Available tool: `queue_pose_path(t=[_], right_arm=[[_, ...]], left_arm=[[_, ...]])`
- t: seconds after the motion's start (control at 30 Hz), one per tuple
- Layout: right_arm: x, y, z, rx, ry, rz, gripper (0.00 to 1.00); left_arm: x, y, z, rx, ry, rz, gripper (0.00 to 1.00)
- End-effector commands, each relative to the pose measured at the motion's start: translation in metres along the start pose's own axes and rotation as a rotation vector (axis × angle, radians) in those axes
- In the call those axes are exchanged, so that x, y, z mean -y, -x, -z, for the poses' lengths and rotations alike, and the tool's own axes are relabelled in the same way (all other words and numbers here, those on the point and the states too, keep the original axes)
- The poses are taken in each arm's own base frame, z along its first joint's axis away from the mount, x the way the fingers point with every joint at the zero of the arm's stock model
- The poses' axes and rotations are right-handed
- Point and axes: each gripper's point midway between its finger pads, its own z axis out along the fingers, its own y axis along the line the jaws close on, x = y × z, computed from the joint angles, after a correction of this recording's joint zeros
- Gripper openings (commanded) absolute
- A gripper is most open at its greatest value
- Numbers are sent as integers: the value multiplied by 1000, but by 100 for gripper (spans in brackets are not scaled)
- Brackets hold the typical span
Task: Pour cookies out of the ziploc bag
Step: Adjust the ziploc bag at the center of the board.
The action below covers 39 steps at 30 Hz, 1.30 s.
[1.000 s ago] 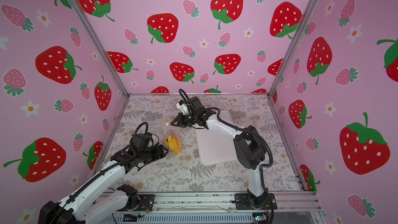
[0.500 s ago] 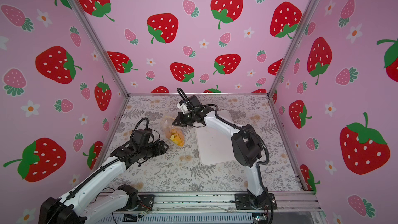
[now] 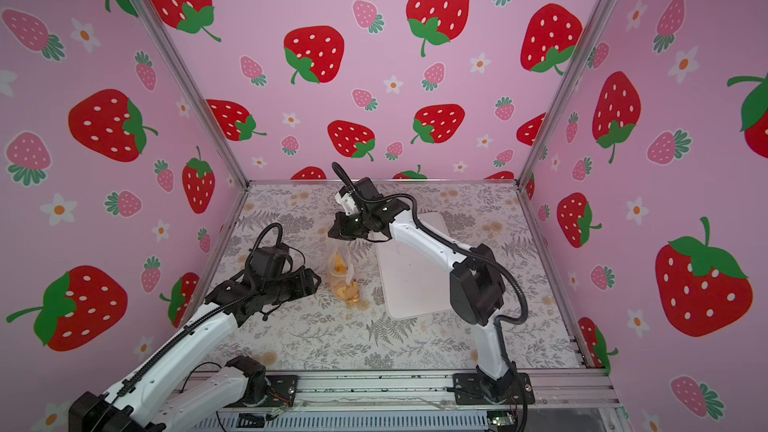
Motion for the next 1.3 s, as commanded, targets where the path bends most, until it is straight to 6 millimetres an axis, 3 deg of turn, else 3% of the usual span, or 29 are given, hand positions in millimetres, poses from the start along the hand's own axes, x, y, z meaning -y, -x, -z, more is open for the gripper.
queue_pose_path(t=[0.0, 0.17, 0.33, 0.43, 0.57, 0.73, 0.83, 1.03, 1.13, 1.27], right_arm=[[14, -9, -7, -44, -17, -2, 0], [28, -30, 8, -28, 7, -39, 0], [16, -46, 33, 5, 33, 16, 0], [13, -39, 40, 31, 25, 42, 0], [-7, -18, 39, 34, 74, 56, 0], [-20, -19, 44, 35, 118, 34, 0], [-11, -41, 53, 30, 98, 24, 0], [35, -91, 61, -9, -8, -5, 0], [50, -96, 64, -6, -37, -16, 0], [52, -90, 68, 7, -33, -18, 0]], left_arm=[[3, 8, 7, 22, 0, -8, 82], [2, 11, 3, 27, 12, -9, 84], [6, 21, -3, 33, 18, -18, 84], [7, 29, -2, 44, 27, -28, 84], [5, 39, 2, 61, 39, -18, 84], [6, 51, 6, 74, 22, -6, 85], [11, 56, 4, 68, 1, -9, 86], [25, 49, -14, 10, -86, -11, 88], [30, 43, -22, -19, -113, -16, 89], [38, 35, -27, -45, -143, -61, 92]])
